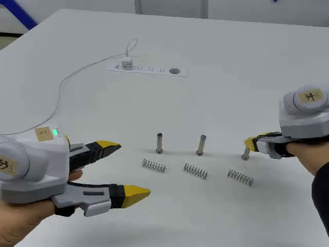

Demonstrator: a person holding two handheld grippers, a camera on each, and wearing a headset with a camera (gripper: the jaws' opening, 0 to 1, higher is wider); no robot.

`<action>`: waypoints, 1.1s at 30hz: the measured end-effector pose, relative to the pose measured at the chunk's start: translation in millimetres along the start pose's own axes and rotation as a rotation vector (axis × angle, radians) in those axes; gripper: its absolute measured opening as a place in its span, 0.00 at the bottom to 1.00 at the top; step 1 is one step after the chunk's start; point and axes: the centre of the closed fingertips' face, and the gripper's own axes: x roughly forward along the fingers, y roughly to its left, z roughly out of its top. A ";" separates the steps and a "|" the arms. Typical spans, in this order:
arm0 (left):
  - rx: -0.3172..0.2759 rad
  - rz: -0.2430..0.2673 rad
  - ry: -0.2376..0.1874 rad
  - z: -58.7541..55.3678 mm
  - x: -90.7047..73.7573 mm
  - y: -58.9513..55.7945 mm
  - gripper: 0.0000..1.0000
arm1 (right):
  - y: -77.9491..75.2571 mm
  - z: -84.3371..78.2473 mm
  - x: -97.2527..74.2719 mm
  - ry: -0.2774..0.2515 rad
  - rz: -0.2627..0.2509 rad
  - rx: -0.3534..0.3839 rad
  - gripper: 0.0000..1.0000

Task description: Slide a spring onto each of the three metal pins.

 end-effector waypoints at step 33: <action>0.009 -0.005 -0.009 3.6 -1.9 -3.7 0.71 | 0.7 -6.0 -9.9 0.008 0.005 -0.077 0.14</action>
